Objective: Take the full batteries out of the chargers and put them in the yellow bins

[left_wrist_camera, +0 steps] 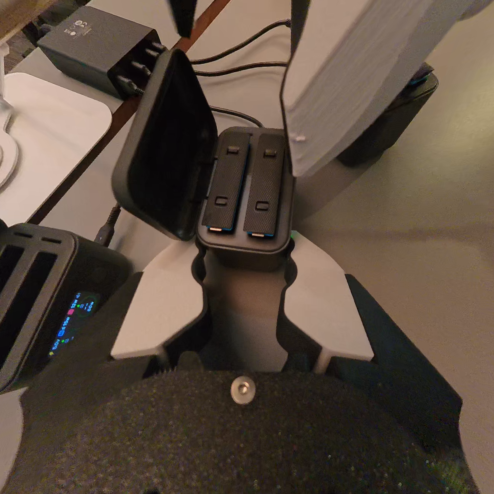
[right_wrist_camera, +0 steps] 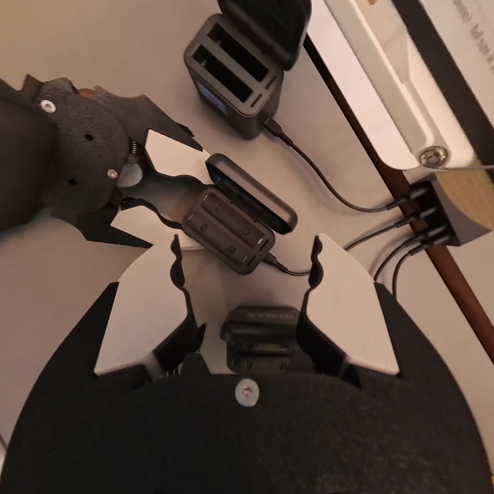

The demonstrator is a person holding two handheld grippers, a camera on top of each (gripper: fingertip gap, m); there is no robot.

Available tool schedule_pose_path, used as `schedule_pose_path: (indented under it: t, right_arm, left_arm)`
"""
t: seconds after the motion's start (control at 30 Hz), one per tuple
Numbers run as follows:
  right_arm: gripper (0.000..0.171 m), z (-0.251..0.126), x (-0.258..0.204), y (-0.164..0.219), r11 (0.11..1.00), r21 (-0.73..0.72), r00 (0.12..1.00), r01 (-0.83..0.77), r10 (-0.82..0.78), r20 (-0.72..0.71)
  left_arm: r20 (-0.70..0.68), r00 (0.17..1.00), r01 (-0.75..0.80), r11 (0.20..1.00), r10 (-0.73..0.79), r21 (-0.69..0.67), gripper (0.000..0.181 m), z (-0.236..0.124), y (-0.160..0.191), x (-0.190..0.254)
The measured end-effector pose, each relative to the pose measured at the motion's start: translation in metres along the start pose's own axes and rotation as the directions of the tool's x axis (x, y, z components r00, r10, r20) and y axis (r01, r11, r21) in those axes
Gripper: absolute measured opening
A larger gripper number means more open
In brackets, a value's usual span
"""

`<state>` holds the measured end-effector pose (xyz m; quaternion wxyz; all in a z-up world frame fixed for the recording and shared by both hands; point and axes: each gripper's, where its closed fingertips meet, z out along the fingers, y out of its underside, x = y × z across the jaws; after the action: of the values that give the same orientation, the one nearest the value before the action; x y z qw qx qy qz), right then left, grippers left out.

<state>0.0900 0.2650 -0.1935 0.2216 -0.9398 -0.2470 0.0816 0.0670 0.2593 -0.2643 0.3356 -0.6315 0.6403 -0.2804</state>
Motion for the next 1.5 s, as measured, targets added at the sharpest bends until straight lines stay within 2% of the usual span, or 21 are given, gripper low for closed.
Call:
schedule_pose_path:
  t: [0.17,0.3,0.67,0.87,1.33,1.5]
  right_arm:
    - [0.081,0.006,-0.004,0.014,0.995,-0.084,0.996,-0.056,0.05,-0.071]
    - [0.07,0.011,-0.017,0.014,0.992,-0.081,0.991,-0.098,0.09,-0.101]
    - [0.073,0.025,-0.026,0.009,0.977,-0.023,0.964,-0.214,0.208,-0.166]
    - [0.077,0.027,-0.019,0.012,0.977,-0.026,0.949,-0.212,0.199,-0.244]
    - [0.079,0.034,-0.014,0.016,0.96,0.001,0.92,-0.278,0.267,-0.286]
    - [0.078,0.031,-0.015,0.015,0.944,-0.009,0.916,-0.33,0.318,-0.244]
  left_arm:
    - [0.022,1.0,0.019,1.0,-0.019,-0.003,0.057,0.001,0.0,0.0]
    - [0.049,0.998,0.034,0.999,-0.034,-0.006,0.058,0.002,0.0,-0.001]
    - [0.099,0.993,0.061,0.998,-0.06,-0.009,0.058,0.0,0.002,-0.001]
    - [0.126,0.989,0.075,0.997,-0.073,-0.01,0.058,-0.001,0.003,-0.004]
    - [0.156,0.983,0.097,0.995,-0.094,-0.011,0.057,-0.003,0.004,-0.007]
    - [0.158,0.983,0.1,0.995,-0.097,-0.011,0.057,-0.003,0.004,-0.007]
